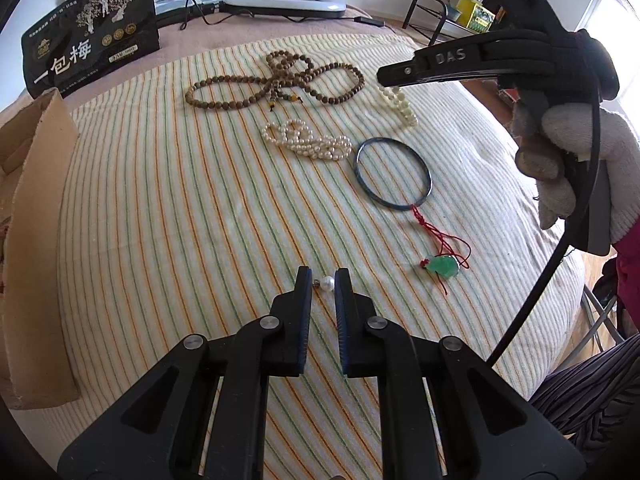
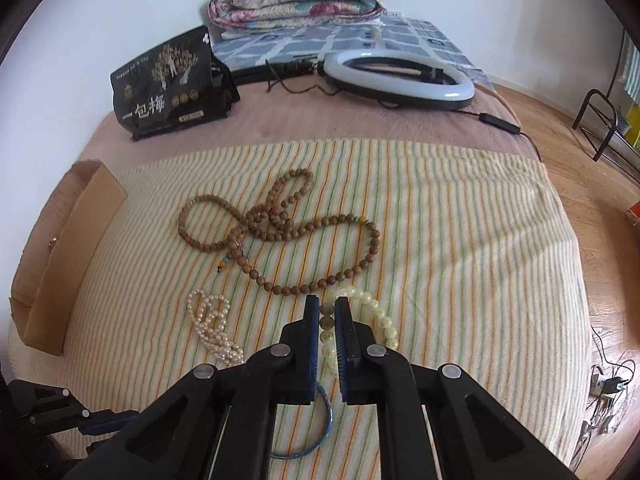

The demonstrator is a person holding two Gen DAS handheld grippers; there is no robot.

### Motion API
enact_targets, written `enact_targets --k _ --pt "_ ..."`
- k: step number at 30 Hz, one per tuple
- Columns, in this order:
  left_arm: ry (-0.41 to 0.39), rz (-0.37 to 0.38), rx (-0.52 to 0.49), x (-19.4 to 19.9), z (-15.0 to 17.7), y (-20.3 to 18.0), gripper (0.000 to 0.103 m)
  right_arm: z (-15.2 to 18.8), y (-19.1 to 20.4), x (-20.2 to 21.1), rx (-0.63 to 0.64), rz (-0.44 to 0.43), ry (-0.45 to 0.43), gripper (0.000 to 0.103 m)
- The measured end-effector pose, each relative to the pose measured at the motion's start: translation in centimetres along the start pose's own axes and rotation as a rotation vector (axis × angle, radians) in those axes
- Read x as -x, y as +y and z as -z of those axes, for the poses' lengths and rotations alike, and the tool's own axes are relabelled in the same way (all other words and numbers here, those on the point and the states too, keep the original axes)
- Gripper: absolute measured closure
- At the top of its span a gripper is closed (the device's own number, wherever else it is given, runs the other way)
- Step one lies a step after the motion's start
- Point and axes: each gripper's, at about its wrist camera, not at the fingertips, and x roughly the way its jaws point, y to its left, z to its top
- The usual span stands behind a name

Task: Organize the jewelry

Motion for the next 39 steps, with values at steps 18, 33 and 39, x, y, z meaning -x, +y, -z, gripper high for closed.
enact_targets --k 18,33,39 --pt "-0.146 0.001 0.034 5.6 -1.4 1.8 0.093 -2.0 1.8 6.3 -0.045 -0.052 -0.161 0.098" --pt "-0.077 0.039 0.073 4.2 -0.3 2.6 0.087 -2.1 5.1 7.5 0.026 -0.059 -0.196 0.098" --pt "-0.051 0.036 0.046 2.2 0.1 1.1 0.064 -2.0 3.5 7.7 0.008 -0.051 -0.196 0.098"
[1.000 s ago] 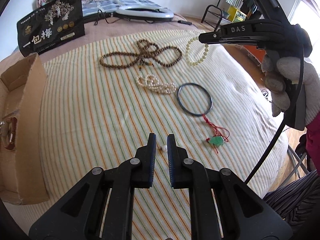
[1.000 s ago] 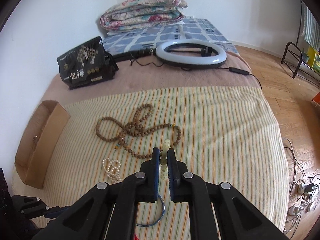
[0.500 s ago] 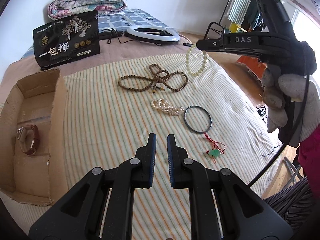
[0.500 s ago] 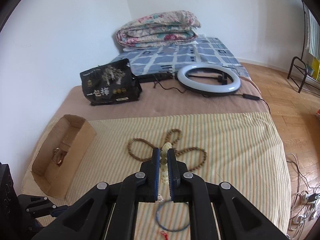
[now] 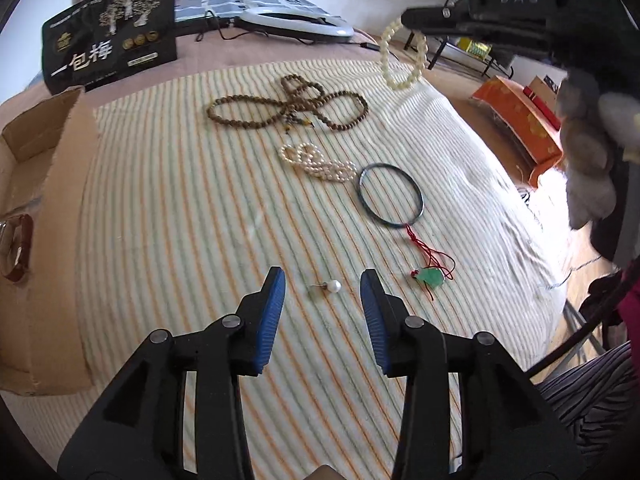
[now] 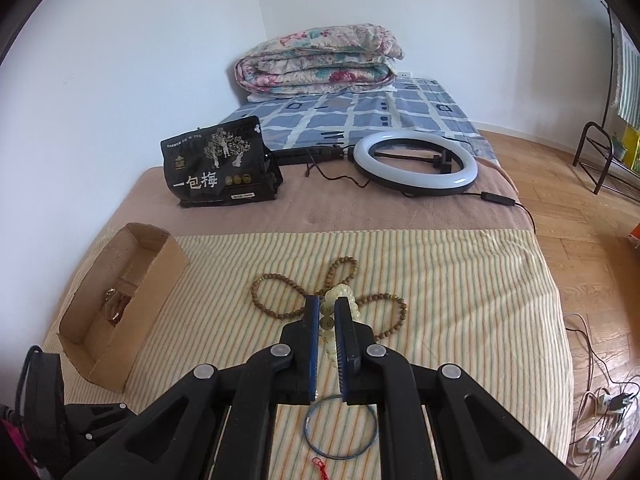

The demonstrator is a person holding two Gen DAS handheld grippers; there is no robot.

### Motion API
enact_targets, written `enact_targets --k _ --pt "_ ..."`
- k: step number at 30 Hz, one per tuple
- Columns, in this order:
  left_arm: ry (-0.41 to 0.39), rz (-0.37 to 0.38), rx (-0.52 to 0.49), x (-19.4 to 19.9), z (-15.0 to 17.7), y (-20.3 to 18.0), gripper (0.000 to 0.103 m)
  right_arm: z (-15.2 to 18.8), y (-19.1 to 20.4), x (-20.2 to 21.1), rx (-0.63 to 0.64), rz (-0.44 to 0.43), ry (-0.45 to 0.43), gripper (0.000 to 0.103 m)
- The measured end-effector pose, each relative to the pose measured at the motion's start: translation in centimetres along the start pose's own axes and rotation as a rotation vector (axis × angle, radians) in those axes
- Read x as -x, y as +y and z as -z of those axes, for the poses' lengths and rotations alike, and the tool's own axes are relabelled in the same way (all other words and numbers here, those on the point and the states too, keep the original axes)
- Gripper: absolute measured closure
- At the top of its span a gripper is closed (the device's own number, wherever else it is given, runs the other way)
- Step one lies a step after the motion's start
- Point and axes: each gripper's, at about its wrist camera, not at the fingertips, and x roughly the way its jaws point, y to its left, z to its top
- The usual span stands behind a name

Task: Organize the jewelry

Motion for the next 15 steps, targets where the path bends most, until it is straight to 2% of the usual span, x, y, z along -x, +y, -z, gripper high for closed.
enact_targets --k 6,12,15 --pt "0.036 -0.045 -0.032 -2.2 0.6 -1.0 0.064 0.3 -0.9 0.0 -0.001 0.002 0.009 0.098" --pt "0.042 -0.054 -0.033 -3.4 0.5 -1.2 0.064 0.5 -1.4 -0.2 -0.006 0.001 0.017 0.098" --pt "0.046 -0.069 -0.041 -3.9 0.6 -1.4 0.071 0.5 -1.5 -0.2 -0.007 0.001 0.017 0.098"
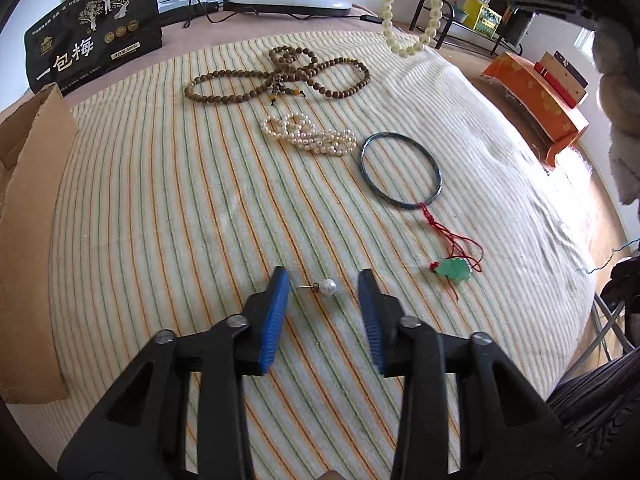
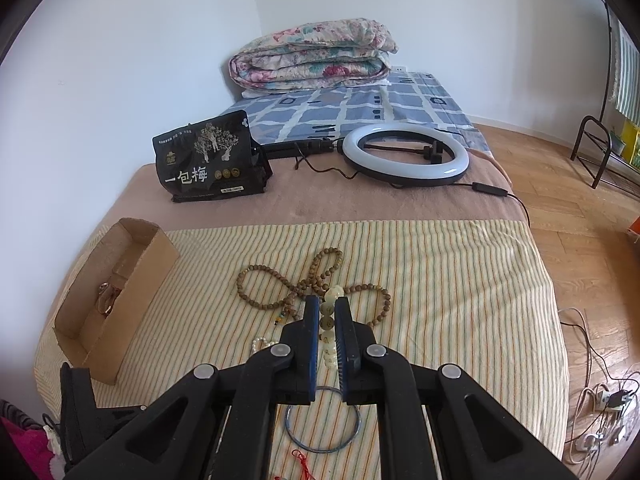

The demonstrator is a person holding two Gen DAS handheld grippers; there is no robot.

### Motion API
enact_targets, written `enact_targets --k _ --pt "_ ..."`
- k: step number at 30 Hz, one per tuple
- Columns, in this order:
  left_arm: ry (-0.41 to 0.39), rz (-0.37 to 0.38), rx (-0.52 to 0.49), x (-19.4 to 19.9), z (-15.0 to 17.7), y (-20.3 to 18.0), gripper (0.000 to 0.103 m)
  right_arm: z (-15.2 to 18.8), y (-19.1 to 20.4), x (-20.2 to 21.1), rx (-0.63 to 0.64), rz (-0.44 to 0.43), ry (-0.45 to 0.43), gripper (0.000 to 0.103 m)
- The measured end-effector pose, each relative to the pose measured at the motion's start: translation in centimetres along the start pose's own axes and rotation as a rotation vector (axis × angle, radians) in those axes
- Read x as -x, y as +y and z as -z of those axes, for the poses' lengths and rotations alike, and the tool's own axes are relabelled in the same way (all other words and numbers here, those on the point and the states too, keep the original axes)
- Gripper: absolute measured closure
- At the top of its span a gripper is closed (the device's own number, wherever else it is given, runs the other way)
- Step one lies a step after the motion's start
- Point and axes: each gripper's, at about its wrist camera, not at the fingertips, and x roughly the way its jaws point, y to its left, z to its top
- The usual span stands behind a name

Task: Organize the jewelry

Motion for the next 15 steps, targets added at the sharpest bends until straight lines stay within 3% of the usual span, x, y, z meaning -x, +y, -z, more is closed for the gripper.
enact_targets --k 3,7,15 --pt "-0.004 -0.006 -0.008 -0.25 0.04 -0.22 0.071 -0.01 0.01 -0.03 0.000 0.001 0.000 0.098" --pt "-0.009 -0.004 0.005 -0.41 0.17 0.08 0.085 0.00 0.03 -0.10 0.000 0.003 0.002 0.098" --pt "-0.027 -0.023 -0.027 0.01 0.66 -0.17 0.086 -0.01 0.12 -0.18 0.003 0.006 -0.001 0.098"
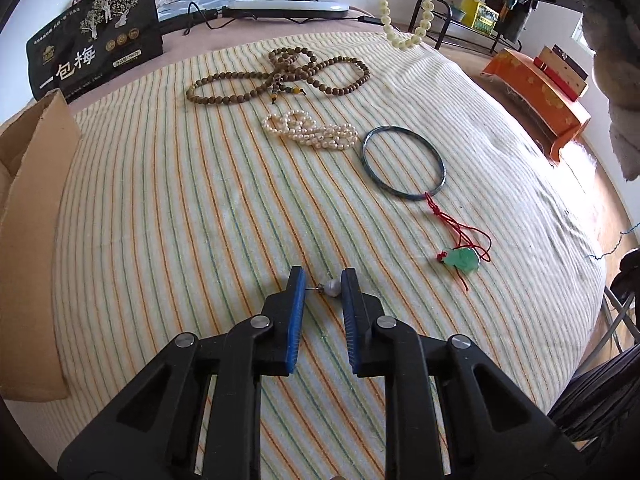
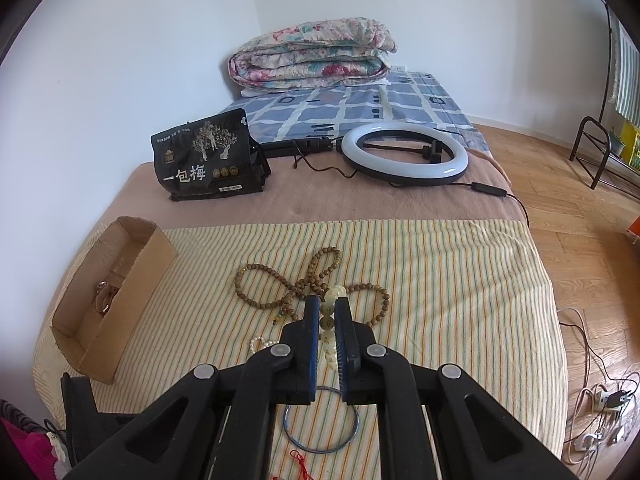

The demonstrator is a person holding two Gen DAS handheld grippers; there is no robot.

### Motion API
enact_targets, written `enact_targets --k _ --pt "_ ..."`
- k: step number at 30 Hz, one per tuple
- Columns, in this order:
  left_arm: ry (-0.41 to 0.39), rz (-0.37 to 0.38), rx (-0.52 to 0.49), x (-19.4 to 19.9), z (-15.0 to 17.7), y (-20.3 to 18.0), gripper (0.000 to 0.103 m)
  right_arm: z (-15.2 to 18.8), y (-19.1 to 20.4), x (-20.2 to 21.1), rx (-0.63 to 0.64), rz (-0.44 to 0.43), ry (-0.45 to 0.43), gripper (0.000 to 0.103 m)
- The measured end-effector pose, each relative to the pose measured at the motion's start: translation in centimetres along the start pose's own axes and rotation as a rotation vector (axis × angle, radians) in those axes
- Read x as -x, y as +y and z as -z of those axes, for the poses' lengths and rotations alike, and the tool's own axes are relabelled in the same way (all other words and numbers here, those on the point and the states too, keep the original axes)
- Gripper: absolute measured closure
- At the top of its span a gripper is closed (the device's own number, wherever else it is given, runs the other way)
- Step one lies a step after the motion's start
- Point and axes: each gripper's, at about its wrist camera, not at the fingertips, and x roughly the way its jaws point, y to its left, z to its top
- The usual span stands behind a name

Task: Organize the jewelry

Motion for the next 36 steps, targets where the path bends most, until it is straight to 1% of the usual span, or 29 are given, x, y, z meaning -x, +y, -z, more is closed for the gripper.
enact_targets --k 7,15,21,27,31,36 --pt "-0.028 0.004 0.042 1.8 -0.7 1.1 0.086 -0.2 0.2 0.5 0.002 -0.006 -0.013 0.098" --pt "-0.114 -0.006 0.068 5.9 -1.9 2.8 0.086 -0.8 1.7 1.1 0.013 -0.024 -0.034 0.098" --pt "-0.173 -0.026 0.092 8.9 -2.8 4.6 0.086 -1.7 4.2 1.3 0.036 -0.053 -0.048 0.098" --pt "-0.222 -0.073 0.114 12.2 -3.1 7.3 0.086 -2.7 7.2 1.0 0.064 -0.083 -0.057 0.098" --pt "-0.247 -0.111 0.124 14.1 -2.6 9.1 0.086 -3.3 9.5 0.6 0.085 -0.104 -0.059 0.098" --pt "-0.269 -0.158 0.162 16.1 -1.6 12.0 0.086 -3.7 12.7 -0.1 0.114 -0.133 -0.058 0.098"
